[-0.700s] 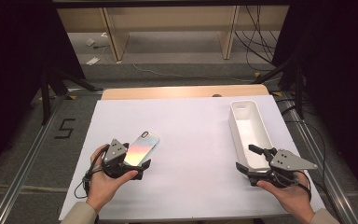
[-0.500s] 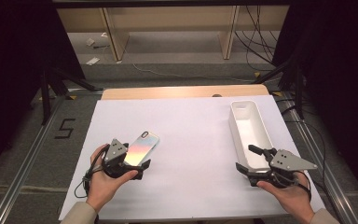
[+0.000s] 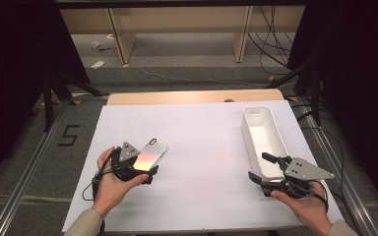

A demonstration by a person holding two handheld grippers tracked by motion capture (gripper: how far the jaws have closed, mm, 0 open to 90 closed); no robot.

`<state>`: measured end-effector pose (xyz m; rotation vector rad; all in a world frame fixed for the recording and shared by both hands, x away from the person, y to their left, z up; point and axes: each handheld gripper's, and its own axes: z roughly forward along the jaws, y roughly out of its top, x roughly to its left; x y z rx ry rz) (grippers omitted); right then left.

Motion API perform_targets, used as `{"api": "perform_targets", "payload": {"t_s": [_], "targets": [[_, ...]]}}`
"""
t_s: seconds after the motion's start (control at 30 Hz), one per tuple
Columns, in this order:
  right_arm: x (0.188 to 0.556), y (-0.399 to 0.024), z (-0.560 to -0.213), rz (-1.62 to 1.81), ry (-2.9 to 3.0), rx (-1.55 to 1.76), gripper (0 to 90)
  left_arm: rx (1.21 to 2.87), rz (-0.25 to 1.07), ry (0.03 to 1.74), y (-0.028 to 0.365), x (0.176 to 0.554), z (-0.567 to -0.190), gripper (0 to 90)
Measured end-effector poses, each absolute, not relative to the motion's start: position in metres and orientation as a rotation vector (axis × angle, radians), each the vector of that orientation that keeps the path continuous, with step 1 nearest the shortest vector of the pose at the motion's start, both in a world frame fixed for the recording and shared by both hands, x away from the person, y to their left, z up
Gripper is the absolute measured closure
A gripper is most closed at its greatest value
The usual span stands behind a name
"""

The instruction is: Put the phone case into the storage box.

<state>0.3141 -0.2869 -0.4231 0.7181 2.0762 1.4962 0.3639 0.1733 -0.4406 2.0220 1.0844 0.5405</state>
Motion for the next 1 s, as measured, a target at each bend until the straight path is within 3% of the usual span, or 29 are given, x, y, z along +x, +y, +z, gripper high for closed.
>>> {"api": "perform_targets", "payload": {"t_s": [1.0], "targets": [[0.314, -0.286, -0.423, 1.500, 2.076, 0.706, 24.3, 2.327, 0.482, 1.168, 0.162, 0.439, -0.461, 0.6]]}}
